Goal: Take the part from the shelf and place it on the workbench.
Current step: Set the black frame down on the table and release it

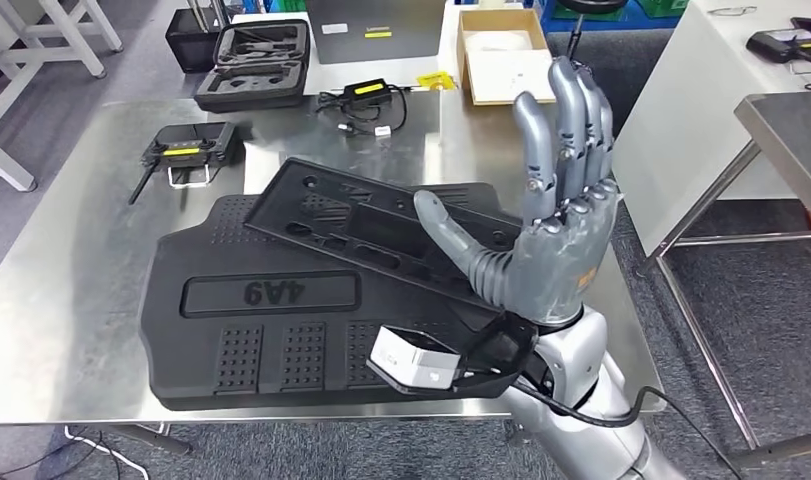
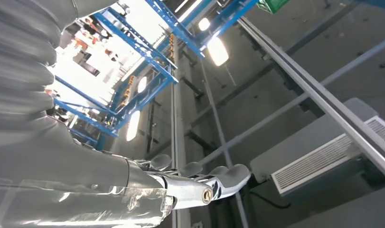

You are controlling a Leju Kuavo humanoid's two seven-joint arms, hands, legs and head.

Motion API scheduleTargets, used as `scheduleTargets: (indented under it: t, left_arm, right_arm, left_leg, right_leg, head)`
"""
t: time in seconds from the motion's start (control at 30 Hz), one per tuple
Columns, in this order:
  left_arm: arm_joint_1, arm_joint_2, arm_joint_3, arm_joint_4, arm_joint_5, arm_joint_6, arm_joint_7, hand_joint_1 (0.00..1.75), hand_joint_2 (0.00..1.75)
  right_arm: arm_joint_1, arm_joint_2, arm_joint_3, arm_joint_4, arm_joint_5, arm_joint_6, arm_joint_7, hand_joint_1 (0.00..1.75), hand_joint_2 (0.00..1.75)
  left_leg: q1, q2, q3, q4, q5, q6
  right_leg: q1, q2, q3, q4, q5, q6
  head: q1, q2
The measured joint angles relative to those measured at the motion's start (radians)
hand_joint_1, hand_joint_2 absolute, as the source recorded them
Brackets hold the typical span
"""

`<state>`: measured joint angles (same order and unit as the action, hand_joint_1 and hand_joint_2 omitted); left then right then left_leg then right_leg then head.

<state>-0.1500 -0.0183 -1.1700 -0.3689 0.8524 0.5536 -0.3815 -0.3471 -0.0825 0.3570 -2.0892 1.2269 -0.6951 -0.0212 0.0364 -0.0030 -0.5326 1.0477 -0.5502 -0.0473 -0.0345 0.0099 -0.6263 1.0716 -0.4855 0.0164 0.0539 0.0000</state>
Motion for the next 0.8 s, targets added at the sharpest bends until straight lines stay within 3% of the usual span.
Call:
scheduleTargets:
  t: [0.07, 0.13, 0.17, 0.2, 0.27, 0.33, 0.37, 0.47, 0.53, 0.63, 0.67, 0.7, 0.73, 0.8]
  left_arm:
    - [0.0, 0.0, 0.0, 0.0, 0.001, 0.001, 0.0, 0.0, 0.0]
    - [0.001, 0.0, 0.0, 0.0, 0.001, 0.001, 0.0, 0.0, 0.0]
    - [0.002, 0.0, 0.0, 0.0, 0.001, 0.001, 0.0, 0.0, 0.0]
    - [0.003, 0.0, 0.0, 0.0, 0.001, 0.001, 0.0, 0.0, 0.0]
    - [0.003, 0.0, 0.0, 0.0, 0.001, 0.001, 0.0, 0.0, 0.0]
    - [0.002, 0.0, 0.0, 0.0, 0.001, 0.002, 0.0, 0.0, 0.0]
    - [0.002, 0.0, 0.0, 0.0, 0.001, 0.003, 0.0, 0.0, 0.0]
    - [0.006, 0.0, 0.0, 0.0, 0.004, 0.006, 0.0, 0.0, 0.0]
    - [0.006, 0.0, 0.0, 0.0, 0.007, 0.01, 0.0, 0.0, 0.0]
    - [0.006, -0.001, 0.0, 0.0, 0.011, 0.013, -0.001, 0.0, 0.0]
    - [0.007, -0.001, 0.0, 0.0, 0.013, 0.013, -0.001, 0.0, 0.0]
    - [0.008, -0.001, 0.0, 0.0, 0.015, 0.014, -0.002, 0.0, 0.0]
    - [0.009, -0.001, 0.0, 0.0, 0.016, 0.014, -0.002, 0.0, 0.0]
    - [0.01, -0.001, 0.0, 0.0, 0.02, 0.016, -0.006, 0.0, 0.0]
  right_arm:
    - [0.004, 0.004, -0.003, -0.006, -0.001, 0.0, -0.003, 0.0, 1.75]
    - [0.011, 0.007, -0.005, -0.009, -0.002, 0.0, -0.006, 0.0, 1.75]
    - [0.015, 0.008, -0.005, -0.01, -0.002, 0.0, -0.006, 0.0, 1.75]
    - [0.017, 0.008, -0.006, -0.01, -0.002, 0.0, -0.007, 0.0, 1.75]
    - [0.019, 0.01, -0.009, -0.014, -0.002, 0.0, -0.008, 0.0, 1.75]
    - [0.021, 0.014, -0.013, -0.02, -0.004, 0.0, -0.014, 0.0, 1.75]
    - [0.022, 0.015, -0.015, -0.023, -0.006, 0.0, -0.019, 0.0, 1.75]
    - [0.03, 0.018, -0.024, -0.031, -0.017, 0.0, -0.038, 0.0, 1.75]
    - [0.033, 0.021, -0.032, -0.039, -0.028, 0.0, -0.053, 0.0, 1.75]
    - [0.041, 0.025, -0.042, -0.046, -0.047, -0.001, -0.08, 0.0, 1.75]
    - [0.045, 0.026, -0.046, -0.048, -0.051, -0.001, -0.088, 0.0, 1.75]
    - [0.049, 0.028, -0.05, -0.049, -0.054, -0.001, -0.094, 0.0, 1.75]
    - [0.051, 0.03, -0.053, -0.05, -0.057, -0.001, -0.099, 0.0, 1.75]
    - [0.052, 0.036, -0.061, -0.054, -0.066, -0.001, -0.117, 0.0, 1.75]
  left_leg:
    - [-0.002, 0.001, -0.037, 0.092, -0.058, -0.002]
    - [-0.007, 0.001, -0.098, 0.228, -0.121, 0.001]
    - [-0.01, 0.001, -0.116, 0.267, -0.129, 0.005]
    - [-0.013, 0.001, -0.116, 0.268, -0.117, 0.011]
    - [-0.022, 0.0, -0.066, 0.162, -0.049, 0.029]
    - [-0.032, -0.001, -0.012, 0.039, 0.0, 0.043]
    - [-0.035, -0.002, -0.001, 0.007, 0.008, 0.046]
    - [-0.037, -0.001, -0.002, -0.012, 0.019, 0.053]
    - [-0.031, 0.003, -0.005, -0.023, 0.032, 0.065]
    - [-0.032, 0.009, -0.018, -0.026, 0.043, 0.076]
    - [-0.033, 0.01, -0.023, -0.025, 0.046, 0.077]
    - [-0.034, 0.01, -0.027, -0.023, 0.048, 0.077]
    - [-0.035, 0.01, -0.029, -0.022, 0.049, 0.077]
    - [-0.038, 0.01, -0.031, -0.018, 0.049, 0.075]
  right_leg:
    - [0.001, -0.004, -0.001, -0.001, 0.003, -0.009]
    - [0.007, -0.007, -0.005, -0.001, 0.004, -0.014]
    - [0.01, -0.008, -0.006, -0.001, 0.005, -0.016]
    - [0.013, -0.008, -0.007, -0.001, 0.006, -0.017]
    - [0.017, -0.007, -0.005, -0.001, 0.007, -0.018]
    - [0.021, -0.006, -0.004, -0.001, 0.009, -0.015]
    - [0.021, -0.006, -0.005, -0.002, 0.011, -0.012]
    - [0.02, -0.006, -0.005, -0.006, 0.018, 0.002]
    - [0.021, -0.006, -0.018, 0.029, -0.014, 0.01]
    - [0.021, -0.006, -0.085, 0.199, -0.118, 0.017]
    - [0.021, -0.006, -0.099, 0.246, -0.136, 0.018]
    - [0.021, -0.006, -0.098, 0.26, -0.135, 0.018]
    - [0.021, -0.006, -0.076, 0.231, -0.114, 0.015]
    - [0.025, -0.006, 0.008, 0.091, -0.056, 0.003]
  head:
    - [-0.006, 0.0]
    - [-0.01, 0.0]
    - [-0.01, 0.0]
    - [-0.011, 0.0]
    - [-0.011, 0.0]
    - [-0.011, 0.0]
    - [-0.011, 0.0]
    - [-0.011, 0.0]
    - [-0.007, 0.0]
    - [0.003, 0.0]
    - [0.005, 0.0]
    - [0.006, 0.0]
    - [0.007, 0.0]
    - [0.009, 0.0]
